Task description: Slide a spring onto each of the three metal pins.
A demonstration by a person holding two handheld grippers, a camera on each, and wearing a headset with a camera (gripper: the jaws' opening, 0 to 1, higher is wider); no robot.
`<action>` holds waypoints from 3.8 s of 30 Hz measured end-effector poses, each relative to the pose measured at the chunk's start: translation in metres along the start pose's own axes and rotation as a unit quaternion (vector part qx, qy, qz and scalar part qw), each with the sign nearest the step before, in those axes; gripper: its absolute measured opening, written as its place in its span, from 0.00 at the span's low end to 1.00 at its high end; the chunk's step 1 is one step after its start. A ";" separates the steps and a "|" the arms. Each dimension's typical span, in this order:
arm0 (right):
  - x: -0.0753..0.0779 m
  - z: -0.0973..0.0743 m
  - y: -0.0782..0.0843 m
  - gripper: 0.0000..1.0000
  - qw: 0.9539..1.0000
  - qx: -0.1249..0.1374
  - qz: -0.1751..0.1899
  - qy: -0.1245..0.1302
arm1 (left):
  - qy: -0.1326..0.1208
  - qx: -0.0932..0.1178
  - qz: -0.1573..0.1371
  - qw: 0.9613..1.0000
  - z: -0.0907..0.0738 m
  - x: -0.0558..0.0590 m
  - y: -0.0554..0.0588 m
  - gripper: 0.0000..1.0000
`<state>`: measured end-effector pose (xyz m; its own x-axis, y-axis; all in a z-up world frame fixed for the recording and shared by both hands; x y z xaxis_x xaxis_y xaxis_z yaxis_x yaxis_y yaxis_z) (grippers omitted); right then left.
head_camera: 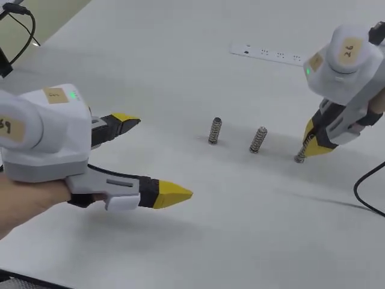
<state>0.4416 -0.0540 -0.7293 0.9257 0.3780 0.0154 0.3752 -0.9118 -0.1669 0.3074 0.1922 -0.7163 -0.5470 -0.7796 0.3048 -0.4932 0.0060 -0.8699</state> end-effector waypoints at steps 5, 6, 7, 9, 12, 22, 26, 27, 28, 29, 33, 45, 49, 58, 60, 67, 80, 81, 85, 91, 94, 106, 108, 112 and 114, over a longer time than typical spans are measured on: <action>0.001 0.004 0.000 0.08 1.000 -0.003 -0.002 0.001 | -0.001 0.000 0.001 1.000 -0.001 -0.001 0.000 0.94; 0.001 0.005 0.000 0.08 1.000 -0.003 -0.002 0.002 | -0.001 0.000 0.001 1.000 -0.001 -0.001 0.000 0.94; 0.001 0.006 0.001 0.08 1.000 -0.004 -0.003 0.002 | -0.001 0.000 0.000 1.000 -0.001 -0.001 0.000 0.94; 0.002 0.007 0.000 0.08 1.000 -0.003 -0.001 0.002 | -0.002 -0.001 0.002 1.000 -0.002 -0.001 0.000 0.94; 0.003 0.007 0.000 0.08 1.000 -0.003 -0.002 0.003 | -0.002 -0.001 0.002 1.000 -0.002 -0.002 0.000 0.94; 0.003 0.007 0.002 0.09 1.000 -0.005 -0.002 0.001 | 0.000 -0.001 0.002 1.000 -0.001 -0.001 -0.001 0.94; 0.002 0.007 0.002 0.11 1.000 -0.004 0.001 0.002 | 0.000 -0.001 0.001 1.000 -0.002 -0.001 -0.001 0.94; 0.002 0.007 0.002 0.14 1.000 -0.004 0.001 0.003 | 0.000 -0.002 0.002 1.000 -0.002 -0.001 -0.001 0.94; 0.001 0.007 0.003 0.15 1.000 -0.004 0.002 0.001 | -0.001 -0.002 0.002 1.000 -0.002 -0.001 -0.001 0.94; 0.001 0.007 0.003 0.15 1.000 -0.004 0.005 0.001 | -0.001 -0.001 0.002 1.000 -0.002 -0.001 -0.001 0.94; 0.000 0.006 0.001 0.28 1.000 0.013 0.015 0.005 | 0.000 0.000 0.002 1.000 -0.001 -0.001 -0.002 0.94; -0.005 0.006 0.001 0.78 0.995 0.073 0.050 0.054 | 0.007 0.002 0.007 1.000 0.003 0.002 -0.007 0.94; -0.010 0.004 0.004 0.89 0.990 0.096 0.074 0.071 | 0.010 0.002 0.008 1.000 0.004 0.003 -0.009 0.94; -0.022 -0.004 0.003 0.97 0.972 0.167 0.129 0.098 | 0.017 0.001 0.015 1.000 0.007 0.006 -0.014 0.94; -0.024 -0.006 0.001 0.97 0.968 0.180 0.135 0.107 | 0.018 0.001 0.016 1.000 0.008 0.007 -0.015 0.94; -0.038 -0.011 0.000 1.00 0.952 0.220 0.171 0.126 | 0.024 -0.001 0.019 1.000 0.009 0.011 -0.019 0.94; -0.076 -0.032 0.008 1.00 0.932 0.247 0.211 0.161 | 0.034 -0.003 0.030 0.999 0.012 0.021 -0.024 0.94; -0.079 -0.033 0.009 1.00 0.930 0.249 0.215 0.164 | 0.035 -0.003 0.031 0.999 0.011 0.021 -0.024 0.94; -0.094 -0.041 0.014 1.00 0.919 0.261 0.236 0.177 | 0.034 -0.004 0.029 0.999 0.010 0.021 -0.024 0.94; -0.115 -0.052 0.027 0.99 0.901 0.270 0.272 0.205 | 0.029 -0.004 0.030 0.999 0.006 0.022 -0.022 0.94; -0.127 -0.056 0.034 0.99 0.891 0.274 0.289 0.216 | 0.026 -0.001 0.028 0.999 0.002 0.023 -0.023 0.94; -0.165 -0.063 0.046 0.98 0.866 0.287 0.335 0.235 | 0.009 0.011 0.024 1.000 -0.014 0.028 -0.024 0.94; -0.168 -0.063 0.046 0.98 0.864 0.290 0.338 0.237 | 0.008 0.012 0.023 1.000 -0.016 0.028 -0.024 0.94; -0.169 -0.064 0.045 0.98 0.857 0.299 0.343 0.241 | 0.001 0.013 0.023 1.000 -0.019 0.029 -0.026 0.94; -0.170 -0.064 0.043 0.98 0.856 0.304 0.342 0.242 | -0.002 0.013 0.022 1.000 -0.021 0.029 -0.026 0.94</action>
<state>0.3040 -0.1677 -0.6765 0.8858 -0.4549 0.0921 -0.2203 -0.5866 -0.7793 0.2904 0.1825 -0.6767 -0.5645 -0.7819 0.2646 -0.4504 0.0232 -0.8925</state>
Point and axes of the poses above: the centre of the closed fingertips' face, and the gripper's own axes: z roughly forward along the fingers, x roughly to its right, y roughly out of its underside, the point moved 6 cm from there along -z, roughly backward along the fingers, and after that the axes turned 13 degrees about -z, right-handed, at the moved point
